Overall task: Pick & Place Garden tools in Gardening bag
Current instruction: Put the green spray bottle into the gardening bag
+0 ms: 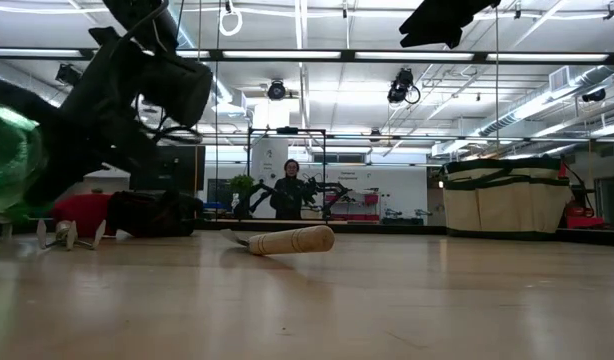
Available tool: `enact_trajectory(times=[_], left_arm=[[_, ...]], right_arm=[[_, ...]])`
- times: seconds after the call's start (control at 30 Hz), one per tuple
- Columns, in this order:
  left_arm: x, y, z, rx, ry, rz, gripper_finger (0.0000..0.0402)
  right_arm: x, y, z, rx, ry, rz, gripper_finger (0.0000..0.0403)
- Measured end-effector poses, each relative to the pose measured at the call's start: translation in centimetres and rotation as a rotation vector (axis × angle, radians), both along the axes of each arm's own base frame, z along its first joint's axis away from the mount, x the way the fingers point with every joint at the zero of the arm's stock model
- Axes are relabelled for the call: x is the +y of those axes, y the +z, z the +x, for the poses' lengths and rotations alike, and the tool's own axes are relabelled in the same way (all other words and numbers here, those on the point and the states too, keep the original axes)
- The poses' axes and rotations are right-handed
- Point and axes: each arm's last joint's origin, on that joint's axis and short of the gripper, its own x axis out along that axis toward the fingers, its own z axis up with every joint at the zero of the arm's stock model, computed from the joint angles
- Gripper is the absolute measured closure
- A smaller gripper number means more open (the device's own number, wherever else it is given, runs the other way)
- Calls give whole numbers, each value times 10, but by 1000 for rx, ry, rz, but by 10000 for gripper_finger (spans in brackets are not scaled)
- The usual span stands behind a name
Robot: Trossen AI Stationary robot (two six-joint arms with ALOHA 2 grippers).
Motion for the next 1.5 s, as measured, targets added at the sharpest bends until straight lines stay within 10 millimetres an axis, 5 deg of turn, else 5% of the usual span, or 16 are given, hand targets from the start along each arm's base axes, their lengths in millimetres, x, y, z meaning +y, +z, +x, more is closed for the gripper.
enact_trajectory(times=[0.37, 0.8, 1.5], left_arm=[[7, 39, 33, -171, 8, 53, 370], [35, 124, 73, -508, 91, 112, 371], [48, 254, 88, -1047, 109, 172, 374]], right_arm=[[0, 0, 0, 6, 9, -20, 207], [0, 2, 1, -18, 12, -19, 207], [1, 12, 5, -146, 73, 37, 207]])
